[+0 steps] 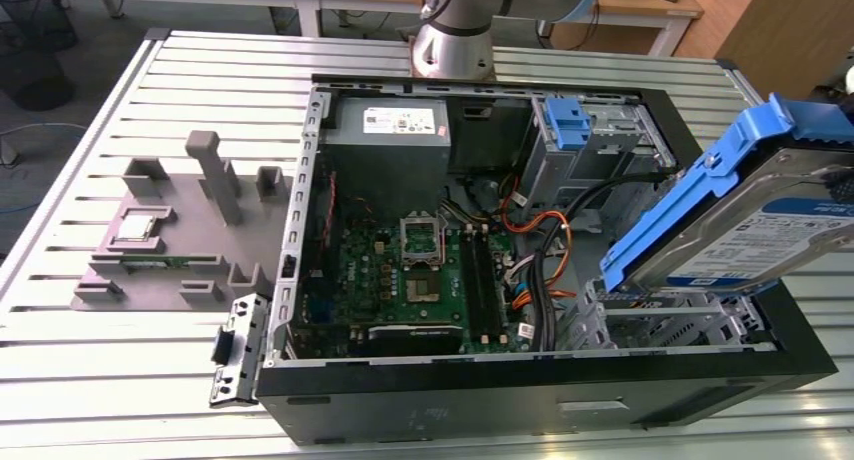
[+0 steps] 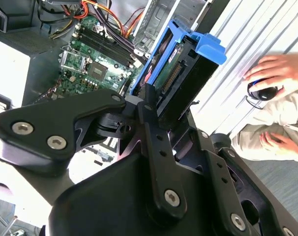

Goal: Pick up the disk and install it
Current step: 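Pick up the disk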

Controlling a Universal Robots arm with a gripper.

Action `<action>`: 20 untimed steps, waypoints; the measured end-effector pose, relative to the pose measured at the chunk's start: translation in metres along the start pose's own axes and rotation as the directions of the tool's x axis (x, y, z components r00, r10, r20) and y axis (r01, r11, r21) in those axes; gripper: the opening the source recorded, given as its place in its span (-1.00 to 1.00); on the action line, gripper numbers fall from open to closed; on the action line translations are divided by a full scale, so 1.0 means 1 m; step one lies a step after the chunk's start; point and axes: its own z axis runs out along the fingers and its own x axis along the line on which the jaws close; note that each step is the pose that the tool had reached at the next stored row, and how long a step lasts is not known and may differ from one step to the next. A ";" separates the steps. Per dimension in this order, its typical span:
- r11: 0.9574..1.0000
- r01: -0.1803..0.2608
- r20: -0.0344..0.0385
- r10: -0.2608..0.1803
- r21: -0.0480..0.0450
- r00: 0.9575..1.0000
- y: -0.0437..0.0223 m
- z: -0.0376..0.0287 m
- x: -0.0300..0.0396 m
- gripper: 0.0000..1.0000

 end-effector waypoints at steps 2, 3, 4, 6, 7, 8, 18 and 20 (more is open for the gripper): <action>1.000 0.000 0.000 0.000 0.000 1.000 0.0000 0.0013 -0.0026 -0.30; 1.000 0.000 0.001 0.000 0.000 1.000 0.0000 0.0021 -0.0044 -0.30; 1.000 0.000 0.001 0.000 0.000 1.000 0.0002 0.0028 -0.0064 -0.30; 1.000 0.000 0.003 0.000 0.000 1.000 0.0001 0.0046 -0.0096 -0.30; 1.000 0.000 0.005 0.000 0.000 1.000 0.0001 0.0057 -0.0102 -0.30; 1.000 0.000 0.008 0.000 0.000 1.000 0.0001 0.0072 -0.0102 -0.30; 1.000 0.000 0.011 0.000 0.000 1.000 -0.0002 0.0093 -0.0113 -0.30; 1.000 0.001 0.011 -0.001 0.000 1.000 -0.0002 0.0094 -0.0117 -0.30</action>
